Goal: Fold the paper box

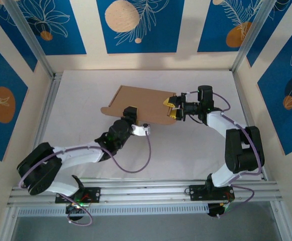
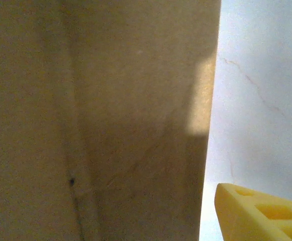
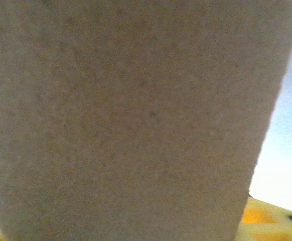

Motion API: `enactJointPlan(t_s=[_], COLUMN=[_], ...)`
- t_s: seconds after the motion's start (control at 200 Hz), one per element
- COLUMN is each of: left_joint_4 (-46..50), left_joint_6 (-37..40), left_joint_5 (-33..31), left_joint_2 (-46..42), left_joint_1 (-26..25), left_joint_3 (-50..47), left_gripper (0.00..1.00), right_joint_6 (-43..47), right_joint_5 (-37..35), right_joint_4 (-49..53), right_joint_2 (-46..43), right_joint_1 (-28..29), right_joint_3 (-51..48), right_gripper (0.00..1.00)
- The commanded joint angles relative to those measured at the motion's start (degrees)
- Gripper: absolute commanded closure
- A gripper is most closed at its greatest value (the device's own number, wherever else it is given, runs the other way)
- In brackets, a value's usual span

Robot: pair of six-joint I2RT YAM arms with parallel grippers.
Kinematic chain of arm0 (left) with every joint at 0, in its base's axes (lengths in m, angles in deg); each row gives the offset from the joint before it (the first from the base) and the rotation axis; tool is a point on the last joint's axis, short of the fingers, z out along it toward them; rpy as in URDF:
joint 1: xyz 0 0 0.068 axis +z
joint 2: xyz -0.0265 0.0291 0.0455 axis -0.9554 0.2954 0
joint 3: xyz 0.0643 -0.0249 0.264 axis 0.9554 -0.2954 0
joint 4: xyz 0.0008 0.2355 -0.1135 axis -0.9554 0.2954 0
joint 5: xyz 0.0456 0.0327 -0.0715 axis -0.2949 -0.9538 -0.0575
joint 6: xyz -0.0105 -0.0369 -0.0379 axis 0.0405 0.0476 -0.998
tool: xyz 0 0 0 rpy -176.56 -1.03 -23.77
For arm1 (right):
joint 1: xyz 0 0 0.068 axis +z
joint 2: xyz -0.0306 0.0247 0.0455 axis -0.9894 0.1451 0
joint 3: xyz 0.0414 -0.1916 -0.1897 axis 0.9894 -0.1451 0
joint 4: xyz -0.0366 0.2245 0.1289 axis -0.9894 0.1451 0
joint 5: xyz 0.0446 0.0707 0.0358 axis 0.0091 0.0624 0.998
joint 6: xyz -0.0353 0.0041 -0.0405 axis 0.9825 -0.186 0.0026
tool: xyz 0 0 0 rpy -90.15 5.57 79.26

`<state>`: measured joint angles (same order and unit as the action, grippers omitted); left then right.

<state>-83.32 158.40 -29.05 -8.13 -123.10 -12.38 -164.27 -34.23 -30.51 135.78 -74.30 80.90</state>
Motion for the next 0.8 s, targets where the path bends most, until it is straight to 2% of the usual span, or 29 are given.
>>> enactJointPlan(t_s=[0.0, 0.215, 0.32, 0.42, 0.51, 0.605, 0.715, 0.795], left_joint_4=[-6.4, -6.8, -3.0, 4.9, 13.3, 23.9, 39.5, 49.8], left_joint_6=[2.8, 2.0, 0.8, -1.0, -4.1, -8.7, -15.5, -19.8], left_joint_5=[-2.7, -4.0, -4.2, -4.1, -3.8, -3.1, -0.4, 1.5], left_joint_2=[1.9, 1.3, -0.3, -2.3, -4.4, -7.0, -9.4, -9.7], left_joint_1=[-0.7, -1.0, -1.4, -1.8, -2.0, -2.1, -2.0, -2.0], left_joint_3=[2.1, 3.1, 3.5, 4.5, 6.4, 9.3, 14.1, 18.2], left_gripper=[0.34, 0.48, 0.54, 0.55, 0.54, 0.54, 0.55, 0.56], right_joint_6=[-1.4, -0.8, -0.3, 0.9, 4.5, 10.2, 18.7, 22.9], right_joint_5=[3.0, 3.0, 2.8, 2.4, 0.7, -2.1, -7.5, -11.0], right_joint_4=[-1.1, 0.4, 1.1, 2.9, 8.3, 17.4, 30.8, 36.7], right_joint_2=[-2.6, -3.6, -3.9, -4.4, -5.5, -7.6, -10.5, -13.4], right_joint_1=[0.5, 0.6, 0.6, 0.6, 0.5, -0.1, -1.7, -3.6], right_joint_3=[-0.7, -0.9, -1.0, -0.4, 1.2, 3.9, 7.5, 8.7], right_gripper=[0.57, 0.57, 0.56, 0.52, 0.41, 0.32, 0.28, 0.26])
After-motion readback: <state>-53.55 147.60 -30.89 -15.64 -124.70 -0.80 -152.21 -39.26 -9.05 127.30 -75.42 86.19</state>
